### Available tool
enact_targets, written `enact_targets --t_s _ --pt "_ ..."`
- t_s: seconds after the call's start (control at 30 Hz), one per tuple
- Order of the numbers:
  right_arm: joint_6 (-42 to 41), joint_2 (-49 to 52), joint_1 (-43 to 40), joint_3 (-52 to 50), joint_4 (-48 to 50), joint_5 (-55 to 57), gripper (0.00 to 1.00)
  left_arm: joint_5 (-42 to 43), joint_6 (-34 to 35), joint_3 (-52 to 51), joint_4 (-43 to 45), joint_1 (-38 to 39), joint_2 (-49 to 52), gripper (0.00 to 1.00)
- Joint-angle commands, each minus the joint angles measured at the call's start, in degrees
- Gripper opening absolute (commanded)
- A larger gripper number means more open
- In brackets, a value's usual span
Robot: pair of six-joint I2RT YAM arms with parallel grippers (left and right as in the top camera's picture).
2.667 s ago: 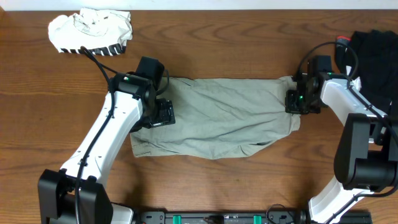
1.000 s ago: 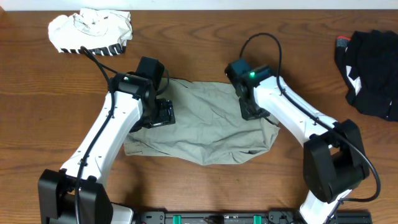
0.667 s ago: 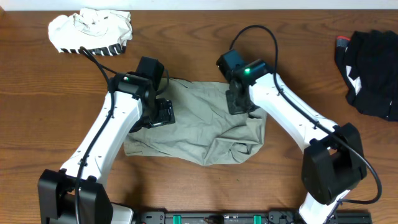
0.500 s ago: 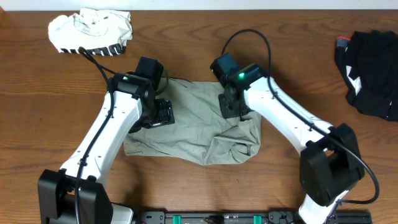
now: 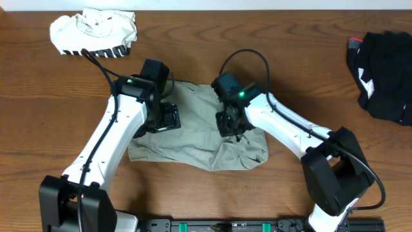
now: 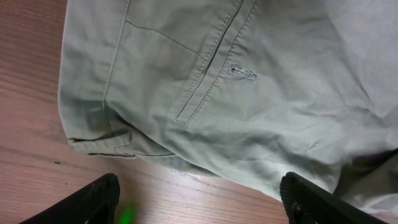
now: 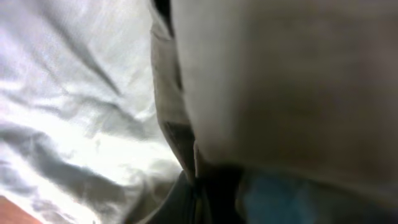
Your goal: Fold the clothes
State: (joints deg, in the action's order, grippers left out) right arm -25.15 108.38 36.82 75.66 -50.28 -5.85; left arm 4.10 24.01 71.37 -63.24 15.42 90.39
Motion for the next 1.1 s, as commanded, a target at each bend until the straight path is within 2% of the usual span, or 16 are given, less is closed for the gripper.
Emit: enact_targets --t_s 0.0,0.03,0.23,0.53,0.57,0.6,0.73,0.8,0.93,1.07 --pt "-1.2 0.5 0.7 -0.2 0.9 -2.0 0.15 -0.3 0.3 0.3 -0.6 -0.3 0.2 0.85" --pt "-1.4 0.4 0.7 0.2 0.8 -1.8 0.23 -0.3 0.3 0.3 -0.8 -0.3 0.2 0.85" --pt "-1.4 -2.2 0.5 5.1 -1.8 -0.5 0.44 -0.3 0.3 0.3 -1.0 -0.3 0.2 0.85" --pt "-0.7 -12.9 -3.4 15.8 -11.9 5.8 0.48 -0.3 0.1 0.3 -1.0 -0.3 0.2 0.85" --pt "-0.7 -14.2 -4.5 16.0 -12.4 6.9 0.47 -0.3 0.1 0.3 -1.0 -0.3 0.2 0.85" --pt "-0.7 -15.4 -5.9 15.9 -13.0 8.1 0.42 -0.3 0.1 0.3 -1.0 -0.3 0.2 0.85" --pt "2.0 -16.5 -11.1 13.9 -14.0 6.3 0.14 -0.3 0.1 0.3 -0.8 -0.3 0.2 0.85" --pt "2.1 -16.2 -12.2 10.8 -13.1 3.8 0.04 -0.3 0.1 0.3 -0.7 -0.3 0.2 0.85" --pt "0.9 -15.7 -12.4 2.0 -7.9 1.7 0.01 -0.3 0.1 0.3 -1.0 -0.3 0.2 0.85" --pt "0.8 -15.5 -12.1 -7.8 2.2 -8.3 0.01 -0.3 0.1 0.3 -1.2 -0.3 0.2 0.85"
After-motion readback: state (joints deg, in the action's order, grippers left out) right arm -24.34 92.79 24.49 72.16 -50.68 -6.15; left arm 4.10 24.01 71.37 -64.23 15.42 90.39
